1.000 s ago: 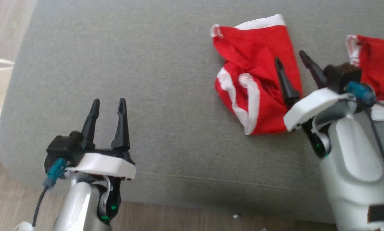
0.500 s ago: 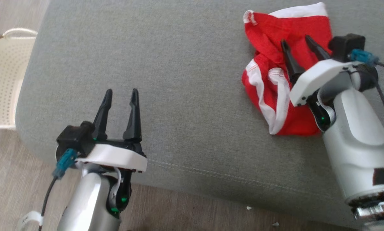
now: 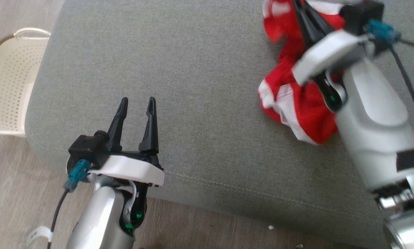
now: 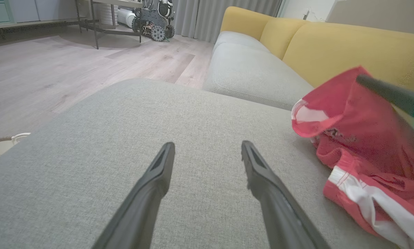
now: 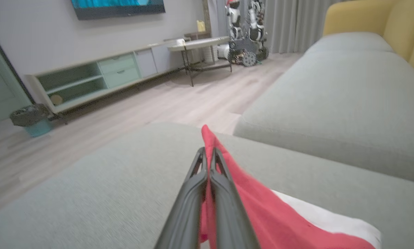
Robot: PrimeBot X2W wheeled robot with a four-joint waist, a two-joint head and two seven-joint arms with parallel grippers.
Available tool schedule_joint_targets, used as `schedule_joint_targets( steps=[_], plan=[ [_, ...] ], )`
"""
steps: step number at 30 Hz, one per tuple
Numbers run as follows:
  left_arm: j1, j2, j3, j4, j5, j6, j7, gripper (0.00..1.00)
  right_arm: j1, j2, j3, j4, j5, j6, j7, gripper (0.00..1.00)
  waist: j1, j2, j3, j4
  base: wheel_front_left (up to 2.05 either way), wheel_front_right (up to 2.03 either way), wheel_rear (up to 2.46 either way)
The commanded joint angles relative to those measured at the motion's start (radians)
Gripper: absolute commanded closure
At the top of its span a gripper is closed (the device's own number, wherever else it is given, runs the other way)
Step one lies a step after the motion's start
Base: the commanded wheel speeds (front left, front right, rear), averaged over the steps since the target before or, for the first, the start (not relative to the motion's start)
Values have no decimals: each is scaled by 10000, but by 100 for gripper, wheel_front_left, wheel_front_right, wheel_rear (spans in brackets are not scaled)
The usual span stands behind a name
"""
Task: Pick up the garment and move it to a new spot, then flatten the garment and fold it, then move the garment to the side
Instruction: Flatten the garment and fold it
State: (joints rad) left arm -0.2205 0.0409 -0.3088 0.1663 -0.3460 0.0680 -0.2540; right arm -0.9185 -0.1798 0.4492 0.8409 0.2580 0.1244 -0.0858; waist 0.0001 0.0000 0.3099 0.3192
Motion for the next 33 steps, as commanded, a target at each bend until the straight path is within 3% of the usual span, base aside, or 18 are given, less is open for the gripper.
schedule_joint_targets(
  steps=[1, 5, 9, 15, 22, 23, 24, 25, 33],
  plan=[
    [-302, 93, 319, -273, -44, 42, -78, 0, -486, 355, 268, -450, 166, 63, -200, 100, -1, 0, -38, -13, 0, 0, 0],
    [-265, 93, 336, -250, -56, 52, -78, 0, -1367, 596, 604, -690, 867, 63, -775, 100, -1, 0, -143, -70, 0, 0, 0],
    [-214, 93, 363, -246, -67, 74, -78, 0, -2036, 501, 212, -536, 1411, 63, -1108, 100, -1, 0, -230, -163, 0, 0, 0],
    [-204, 93, 448, -291, -74, 117, -78, 0, -2262, -264, -1491, 794, 1683, 63, -1315, 100, -1, 0, -202, -380, 0, 0, 0],
    [-323, 93, 408, -236, -27, 39, -78, 0, -2121, -1295, -3016, 3052, 1045, 63, -1414, 100, -1, 0, 59, -672, 0, 0, 0],
    [-354, 93, 391, -215, -22, 31, -78, 0, -2119, -1394, -3184, 3404, 933, 63, -1405, 66, -1, 0, 80, -715, 0, 0, 0],
    [-383, 93, 376, -185, -15, 20, -78, 0, -2127, -1484, -3320, 3734, 788, 63, -1373, 6, -1, 0, 98, -760, 0, 0, 0],
    [-411, 93, 361, -150, -5, 5, -78, 0, -2150, -1520, -3467, 3939, 682, 63, -1379, 0, -1, 0, 112, -806, 0, 0, 0],
    [-516, 93, 397, 22, 131, -52, -78, 0, -2101, -1449, -4360, 4430, -93, 63, -1371, 0, -1, 0, 55, -1222, 0, 0, 0]
  ],
)
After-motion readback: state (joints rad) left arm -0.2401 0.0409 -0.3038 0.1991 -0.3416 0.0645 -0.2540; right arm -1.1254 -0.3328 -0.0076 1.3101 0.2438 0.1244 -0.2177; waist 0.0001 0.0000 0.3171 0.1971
